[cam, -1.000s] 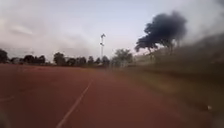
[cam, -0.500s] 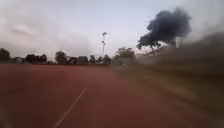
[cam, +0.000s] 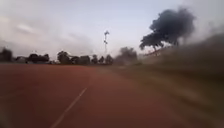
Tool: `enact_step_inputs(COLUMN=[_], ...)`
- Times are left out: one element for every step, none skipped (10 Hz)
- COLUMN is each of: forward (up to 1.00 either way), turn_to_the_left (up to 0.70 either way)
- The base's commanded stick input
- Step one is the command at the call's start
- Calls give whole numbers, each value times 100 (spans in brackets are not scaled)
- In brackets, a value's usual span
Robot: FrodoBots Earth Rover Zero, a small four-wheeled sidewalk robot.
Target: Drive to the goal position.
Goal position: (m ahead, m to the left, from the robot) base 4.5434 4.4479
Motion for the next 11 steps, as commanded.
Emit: enact_step_inputs(forward=[100,100,100,100,100,100,100,100,100,100,100], turn_to_the_left=[0,-3,-8,-13,-13,-5,0,0,0,0,0])
